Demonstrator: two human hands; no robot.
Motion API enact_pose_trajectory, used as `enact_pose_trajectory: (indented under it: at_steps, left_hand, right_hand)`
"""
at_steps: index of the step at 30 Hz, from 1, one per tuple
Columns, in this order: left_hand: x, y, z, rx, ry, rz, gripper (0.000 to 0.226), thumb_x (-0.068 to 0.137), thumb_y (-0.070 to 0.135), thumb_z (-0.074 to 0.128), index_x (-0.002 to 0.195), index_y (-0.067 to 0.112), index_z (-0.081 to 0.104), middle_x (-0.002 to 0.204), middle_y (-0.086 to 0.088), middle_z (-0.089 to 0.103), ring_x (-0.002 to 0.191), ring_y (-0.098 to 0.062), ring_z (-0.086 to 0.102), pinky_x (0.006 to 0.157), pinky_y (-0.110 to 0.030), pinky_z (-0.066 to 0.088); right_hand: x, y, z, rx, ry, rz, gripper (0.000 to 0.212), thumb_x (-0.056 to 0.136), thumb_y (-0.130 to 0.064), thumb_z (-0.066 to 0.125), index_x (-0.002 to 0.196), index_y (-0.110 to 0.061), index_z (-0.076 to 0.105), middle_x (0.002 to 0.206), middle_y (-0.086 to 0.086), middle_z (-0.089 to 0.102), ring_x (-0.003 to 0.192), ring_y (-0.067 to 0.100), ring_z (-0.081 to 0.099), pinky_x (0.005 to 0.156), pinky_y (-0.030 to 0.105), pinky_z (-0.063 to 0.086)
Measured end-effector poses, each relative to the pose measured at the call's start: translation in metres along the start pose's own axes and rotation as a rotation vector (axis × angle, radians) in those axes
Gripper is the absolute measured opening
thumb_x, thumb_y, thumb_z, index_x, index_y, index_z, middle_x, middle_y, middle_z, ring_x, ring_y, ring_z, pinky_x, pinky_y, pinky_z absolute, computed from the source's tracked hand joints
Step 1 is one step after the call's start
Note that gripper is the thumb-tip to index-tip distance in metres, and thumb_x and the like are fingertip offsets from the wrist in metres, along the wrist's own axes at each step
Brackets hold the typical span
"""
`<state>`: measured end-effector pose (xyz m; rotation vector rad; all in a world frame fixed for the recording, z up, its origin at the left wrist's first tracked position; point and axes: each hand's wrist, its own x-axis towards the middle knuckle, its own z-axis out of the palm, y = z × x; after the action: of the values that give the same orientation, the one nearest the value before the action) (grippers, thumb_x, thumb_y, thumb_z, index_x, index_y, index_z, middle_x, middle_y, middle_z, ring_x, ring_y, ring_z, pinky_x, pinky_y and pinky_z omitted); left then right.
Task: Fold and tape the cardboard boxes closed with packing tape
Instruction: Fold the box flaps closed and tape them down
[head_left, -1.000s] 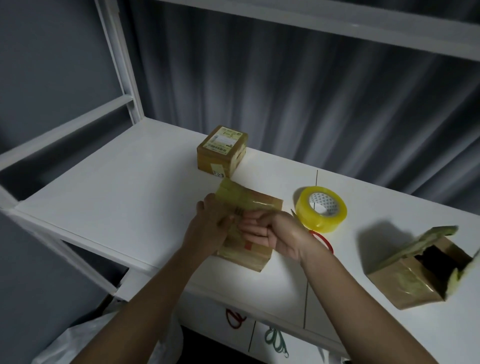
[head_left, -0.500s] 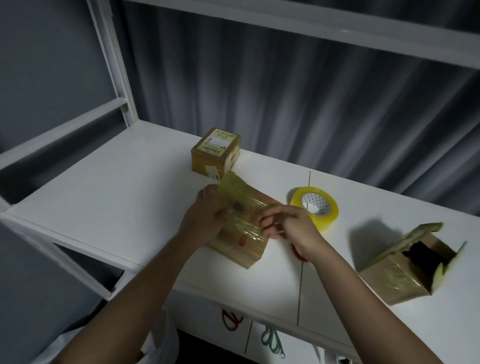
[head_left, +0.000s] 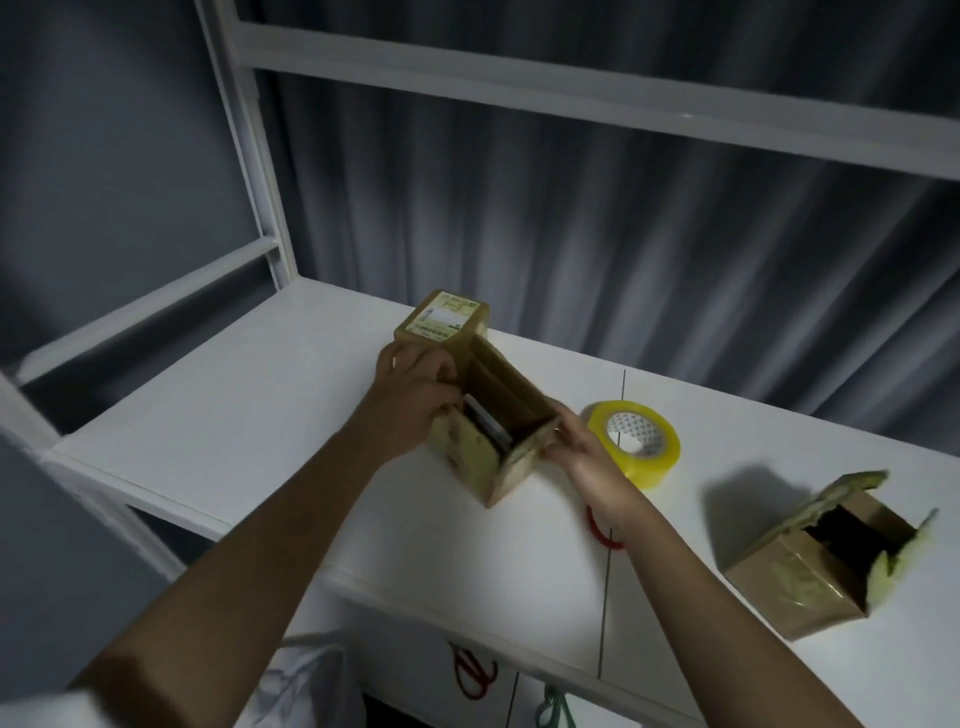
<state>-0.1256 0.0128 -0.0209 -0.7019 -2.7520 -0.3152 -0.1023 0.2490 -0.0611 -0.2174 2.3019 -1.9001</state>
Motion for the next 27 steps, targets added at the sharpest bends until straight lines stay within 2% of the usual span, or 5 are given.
enact_pose_trajectory:
  at_steps: [5, 9, 16, 19, 27]
  left_hand:
    - [-0.009, 0.019, -0.012, 0.033, -0.088, -0.180, 0.036, 0.097, 0.020, 0.043, 0.131, 0.031, 0.053, 0.128, 0.003, 0.055, 0.123, -0.021, 0.041, 0.105, -0.037, 0.019]
    - [-0.014, 0.044, -0.006, 0.072, -0.215, -0.368, 0.055, 0.089, 0.066, 0.031, 0.096, 0.022, 0.062, 0.116, 0.003, 0.060, 0.126, -0.020, 0.041, 0.109, -0.047, 0.012]
    - [-0.024, 0.034, 0.004, 0.111, -0.091, -0.365, 0.033, 0.094, 0.044, 0.043, 0.106, 0.023, 0.065, 0.127, 0.010, 0.054, 0.131, -0.009, 0.034, 0.112, -0.050, -0.006]
    - [-0.031, 0.033, 0.006, 0.124, -0.041, -0.414, 0.032, 0.093, 0.044, 0.046, 0.108, 0.023, 0.065, 0.127, 0.009, 0.055, 0.131, -0.010, 0.036, 0.111, -0.050, -0.007]
    - [-0.028, 0.092, 0.034, 0.228, 0.351, -0.144, 0.047, 0.066, 0.020, 0.078, 0.111, 0.015, 0.067, 0.114, -0.012, 0.062, 0.099, -0.033, 0.060, 0.085, -0.045, 0.047]
  right_hand:
    - [-0.009, 0.003, 0.029, -0.252, 0.079, -0.100, 0.045, 0.084, 0.010, 0.056, 0.117, -0.021, 0.053, 0.106, 0.006, 0.059, 0.088, 0.014, 0.058, 0.072, 0.013, 0.047]
    - [-0.025, 0.012, 0.042, -0.242, -0.099, -0.086, 0.039, 0.083, 0.001, 0.068, 0.118, -0.014, 0.057, 0.108, 0.003, 0.063, 0.097, 0.015, 0.062, 0.085, 0.022, 0.052]
    - [0.000, 0.046, -0.042, -0.997, 0.374, 0.031, 0.057, 0.074, -0.029, 0.060, 0.122, 0.002, 0.057, 0.123, 0.026, 0.053, 0.118, 0.045, 0.044, 0.105, 0.047, 0.029]
    - [-0.004, 0.052, -0.049, -1.177, 0.417, 0.064, 0.055, 0.065, -0.041, 0.051, 0.100, 0.001, 0.061, 0.099, 0.025, 0.056, 0.092, 0.043, 0.053, 0.080, 0.050, 0.044]
    - [-0.043, 0.081, -0.039, -1.175, 0.307, 0.053, 0.031, 0.081, -0.028, 0.069, 0.093, -0.001, 0.060, 0.092, 0.021, 0.057, 0.084, 0.041, 0.056, 0.063, 0.041, 0.046]
